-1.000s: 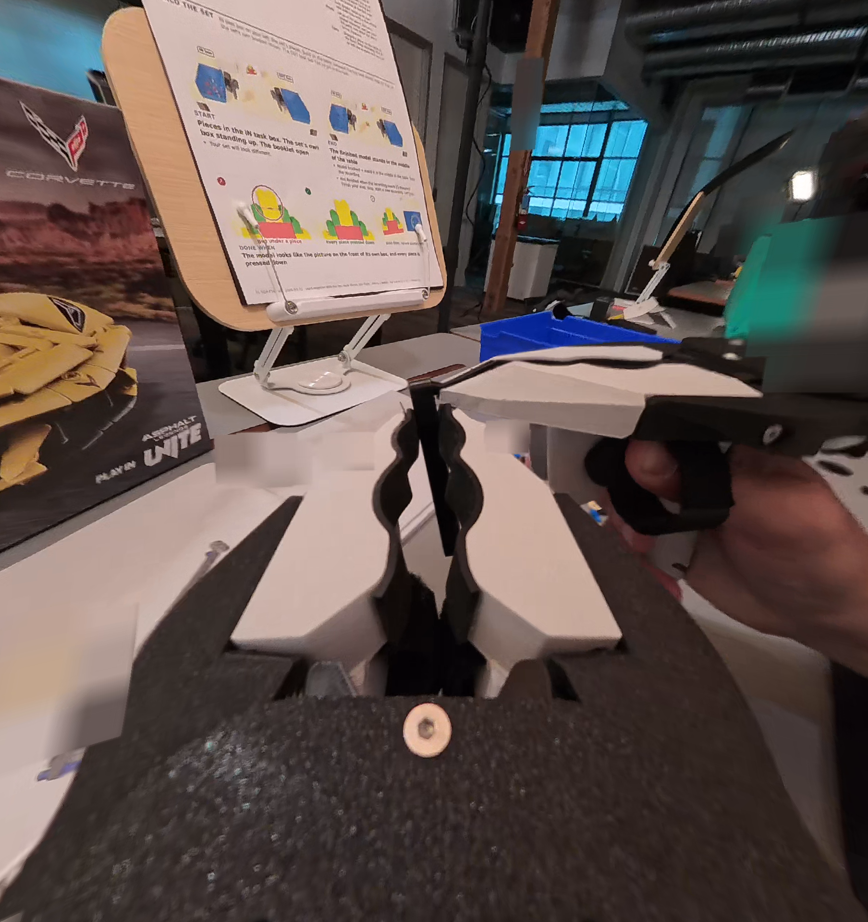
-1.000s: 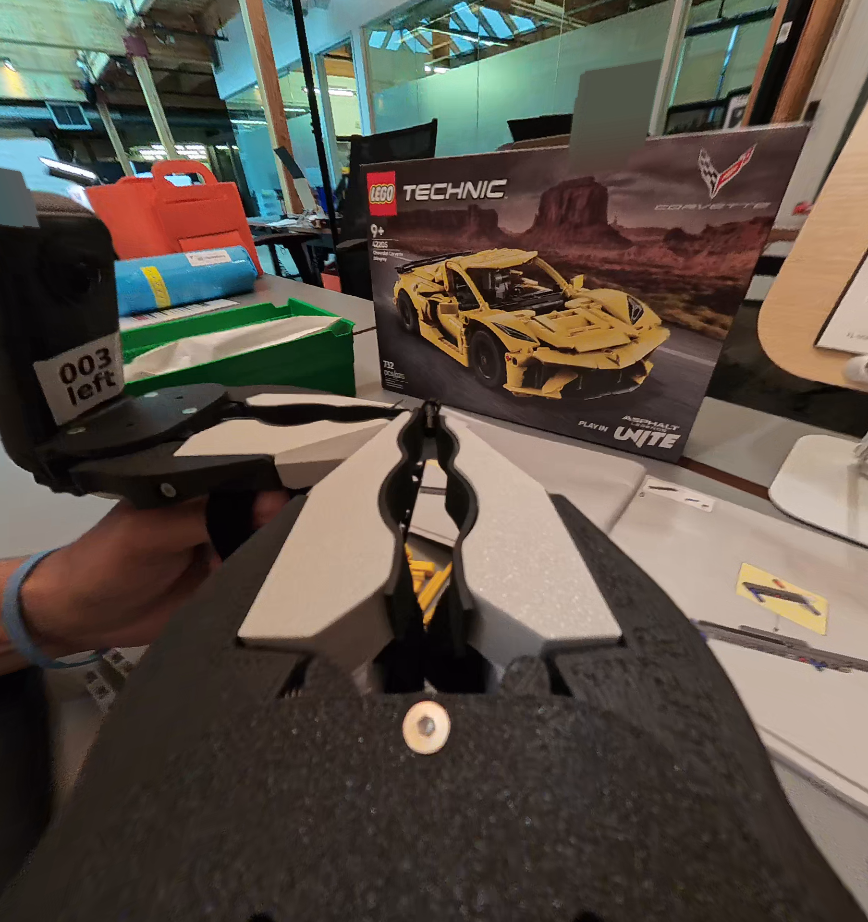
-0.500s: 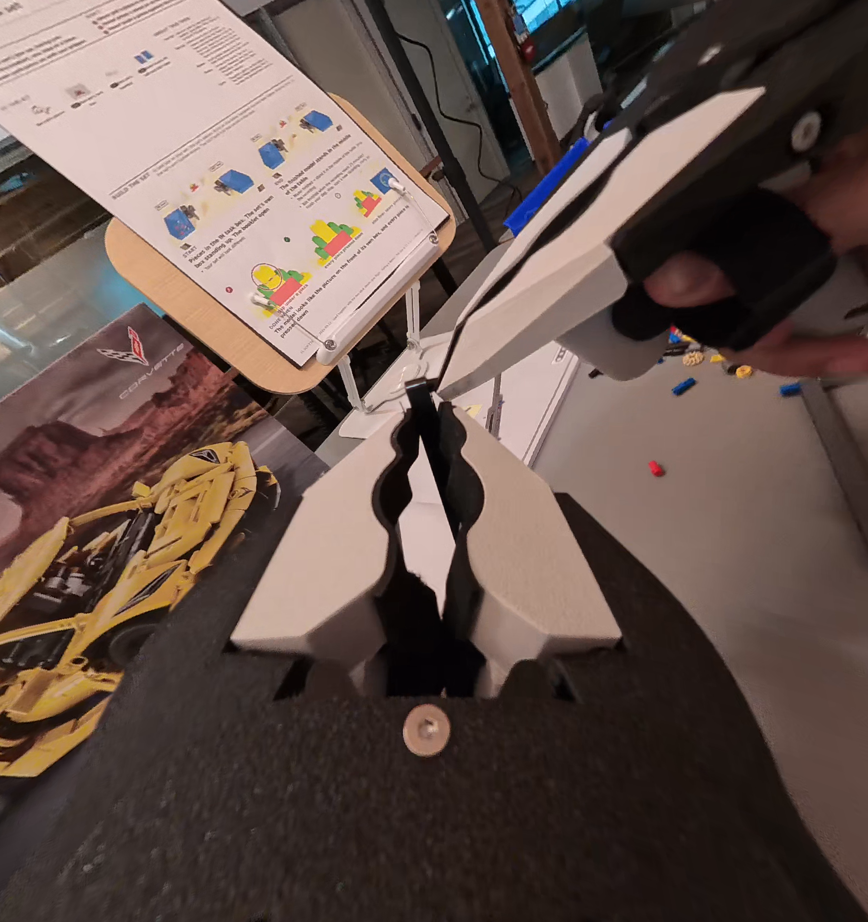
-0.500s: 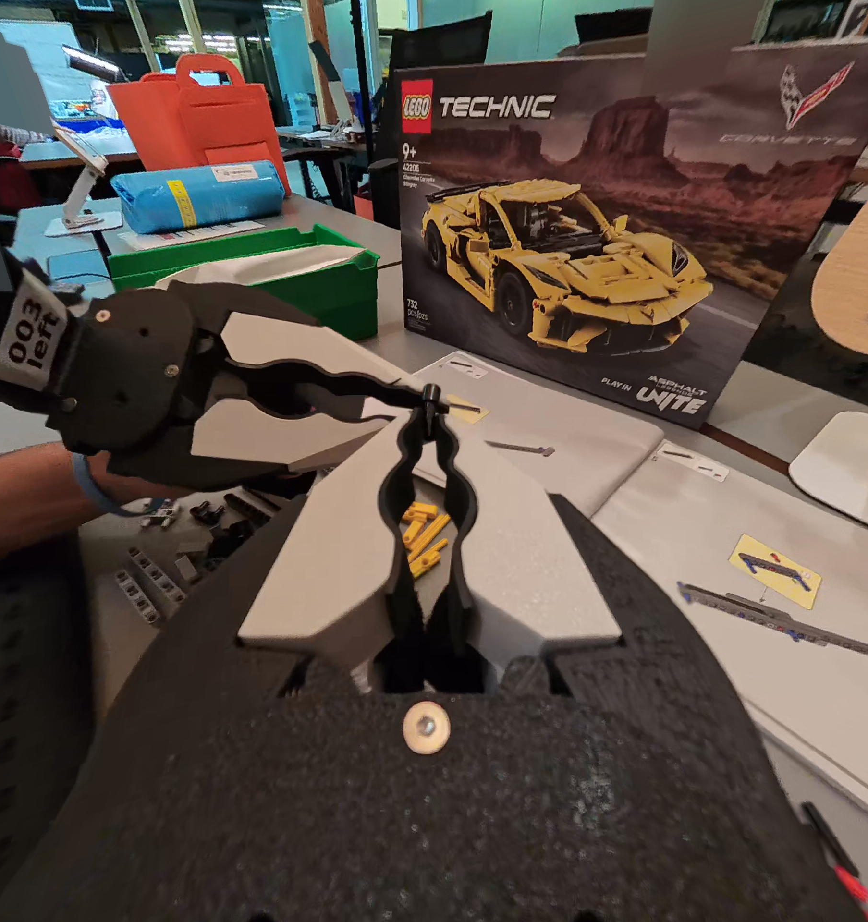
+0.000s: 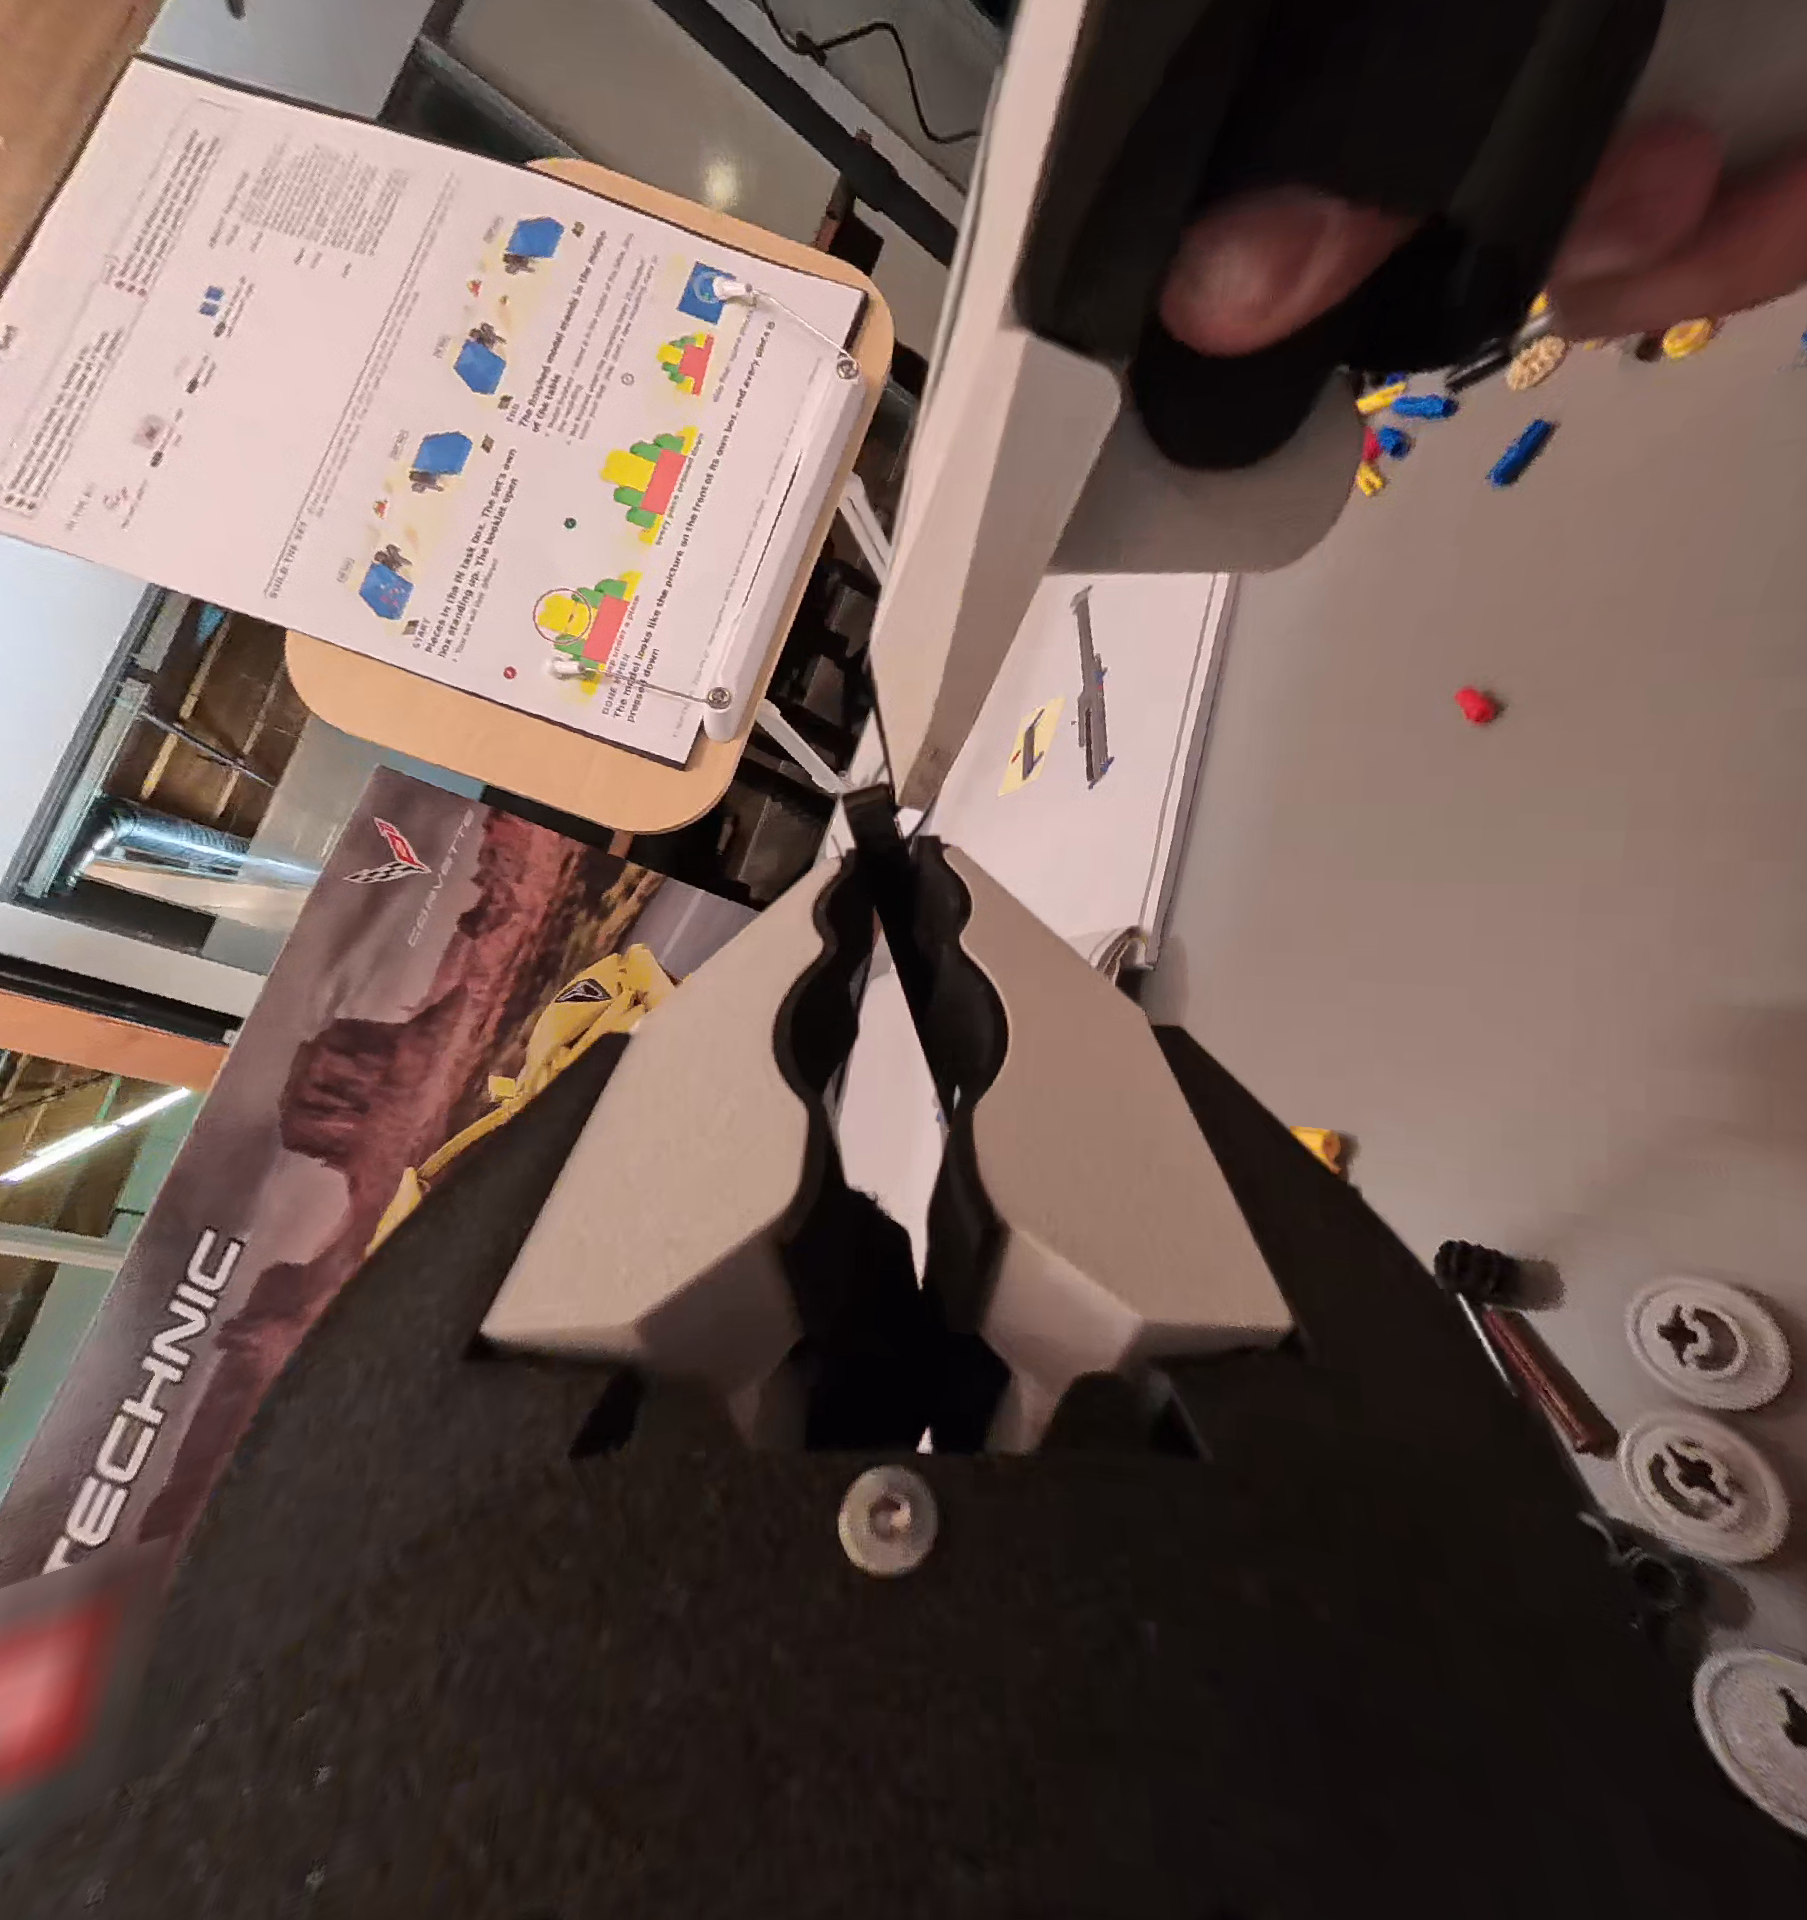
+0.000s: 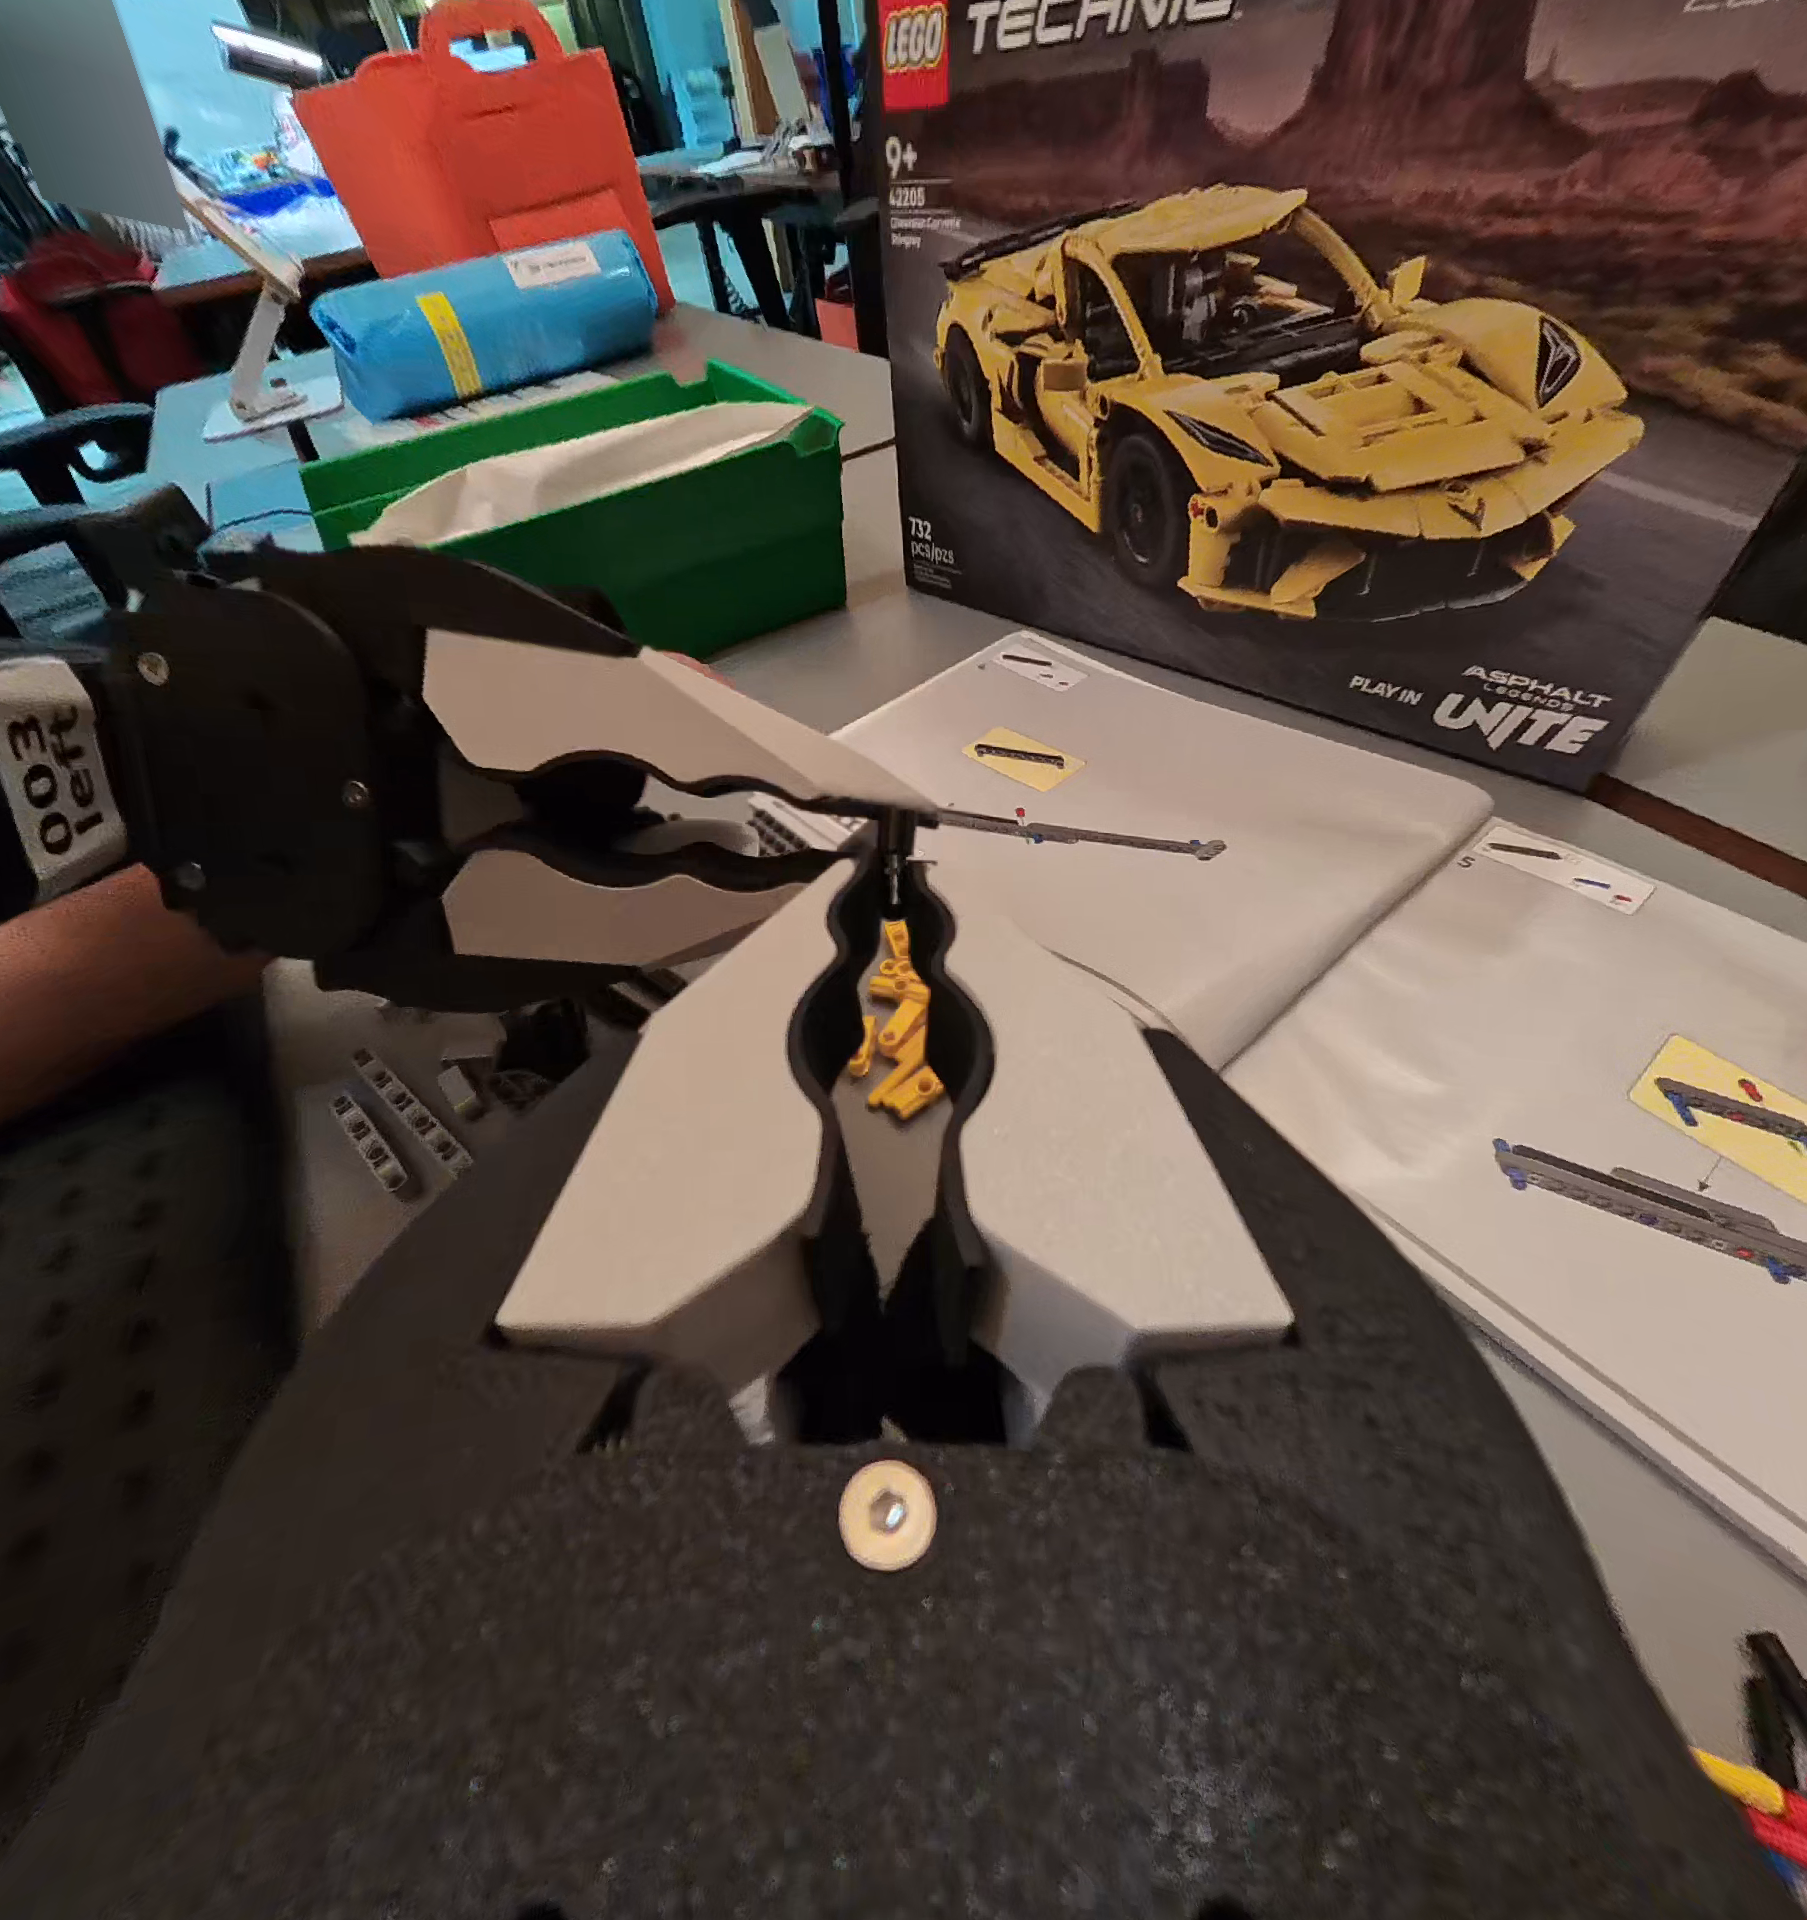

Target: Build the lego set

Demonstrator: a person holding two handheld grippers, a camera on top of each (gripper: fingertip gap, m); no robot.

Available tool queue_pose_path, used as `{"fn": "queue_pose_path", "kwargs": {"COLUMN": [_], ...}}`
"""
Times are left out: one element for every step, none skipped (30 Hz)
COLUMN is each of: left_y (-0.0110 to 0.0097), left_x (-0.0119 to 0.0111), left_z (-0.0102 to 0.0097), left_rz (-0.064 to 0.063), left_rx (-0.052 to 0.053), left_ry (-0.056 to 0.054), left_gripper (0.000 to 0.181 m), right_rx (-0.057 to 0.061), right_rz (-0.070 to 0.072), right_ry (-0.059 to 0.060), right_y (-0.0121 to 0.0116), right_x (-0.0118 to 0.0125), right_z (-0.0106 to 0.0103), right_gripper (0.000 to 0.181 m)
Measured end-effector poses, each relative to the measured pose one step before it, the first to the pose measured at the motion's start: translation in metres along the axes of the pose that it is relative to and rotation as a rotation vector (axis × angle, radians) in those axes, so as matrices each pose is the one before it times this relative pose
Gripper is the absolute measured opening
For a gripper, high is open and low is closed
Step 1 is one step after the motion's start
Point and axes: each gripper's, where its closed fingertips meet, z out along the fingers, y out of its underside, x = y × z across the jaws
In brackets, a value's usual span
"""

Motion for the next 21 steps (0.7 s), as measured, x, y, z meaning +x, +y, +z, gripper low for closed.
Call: {"fn": "queue_pose_path", "kwargs": {"left_y": [-0.00009,-0.00084,-0.00103,-0.00167,-0.00212,-0.00165,-0.00039,0.00020,-0.00027,-0.00090,0.00011,0.00072,-0.00079,-0.00172,-0.00145,-0.00032,0.00040,0.00022,-0.00024,-0.00130,-0.00163], "left_x": [0.00163,0.00076,-0.00022,-0.00074,-0.00077,-0.00055,-0.00024,0.00033,0.00088,0.00080,0.00057,0.00020,0.00042,0.00173,0.00197,0.00062,-0.00045,-0.00050,-0.00095,-0.00168,-0.00185], "left_z": [-0.00041,-0.00034,0.00002,-0.00002,-0.00012,0.00021,0.00061,0.00094,0.00065,0.00017,0.00025,0.00031,0.00030,0.00033,-0.00018,-0.00037,-0.00025,0.00059,0.00096,0.00092,0.00080], "left_rz": [0.0107,-0.0069,-0.0387,-0.0681,-0.0691,-0.0508,-0.0202,-0.0166,-0.0149,-0.0013,0.0139,0.0254,-0.0278,-0.0600,-0.0463,-0.0422,-0.0359,-0.0377,-0.0351,-0.0391,-0.0643], "left_rx": [-0.0024,0.0040,0.0073,0.0145,0.0187,0.0126,0.0024,-0.0002,0.0015,0.0026,-0.0062,-0.0079,0.0040,0.0126,0.0161,0.0107,0.0085,0.0081,0.0049,0.0092,0.0130], "left_ry": [0.0079,0.0075,0.0079,0.0124,0.0132,0.0097,0.0022,0.0003,0.0026,0.0006,-0.0004,-0.0020,0.0088,0.0240,0.0230,0.0141,0.0060,0.0035,-0.0009,-0.0024,0.0049], "left_gripper": [0.006,0.006,0.006,0.006,0.006,0.006,0.006,0.007,0.007,0.007,0.007,0.007,0.007,0.007,0.008,0.007,0.007,0.007,0.008,0.007,0.006], "right_rx": [-0.0085,0.0065,0.0130,0.0221,0.0226,0.0215,0.0140,0.0129,0.0093,0.0070,-0.0009,0.0044,0.0168,0.0040,-0.0019,-0.0031,-0.0049,-0.0052,0.0051,0.0166,0.0114], "right_rz": [0.0071,0.0100,0.0097,0.0052,0.0081,0.0118,0.0182,0.0161,0.0062,-0.0020,-0.0005,0.0032,-0.0017,-0.0185,-0.0245,-0.0145,-0.0188,-0.0173,0.0122,0.0157,0.0062], "right_ry": [-0.0107,-0.0123,-0.0037,-0.0010,-0.0022,0.0007,0.0019,0.0021,0.0006,0.0013,0.0053,0.0043,0.0050,0.0103,0.0087,0.0130,0.0101,0.0061,0.0033,-0.0013,-0.0023], "right_y": [0.00167,0.00000,-0.00105,-0.00244,-0.00263,-0.00177,-0.00018,0.00035,-0.00002,-0.00109,0.00009,-0.00042,-0.00221,-0.00132,-0.00137,-0.00083,-0.00004,-0.00006,-0.00123,-0.00208,-0.00179], "right_x": [-0.00045,-0.00027,-0.00010,-0.00026,-0.00050,0.00015,0.00087,0.00080,0.00056,0.00016,0.00063,0.00068,0.00034,0.00025,-0.00068,-0.00075,-0.00018,0.00066,0.00097,0.00083,0.00042], "right_z": [-0.00040,-0.00082,-0.00023,-0.00039,-0.00057,-0.00022,0.00017,0.00034,-0.00072,-0.00129,-0.00034,-0.00002,-0.00051,-0.00111,-0.00074,0.00114,0.00112,0.00053,0.00078,0.00042,0.00026], "right_gripper": [0.004,0.004,0.004,0.004,0.004,0.004,0.004,0.004,0.004,0.004,0.004,0.004,0.004,0.003,0.003,0.003,0.003,0.003,0.003,0.003,0.003]}}
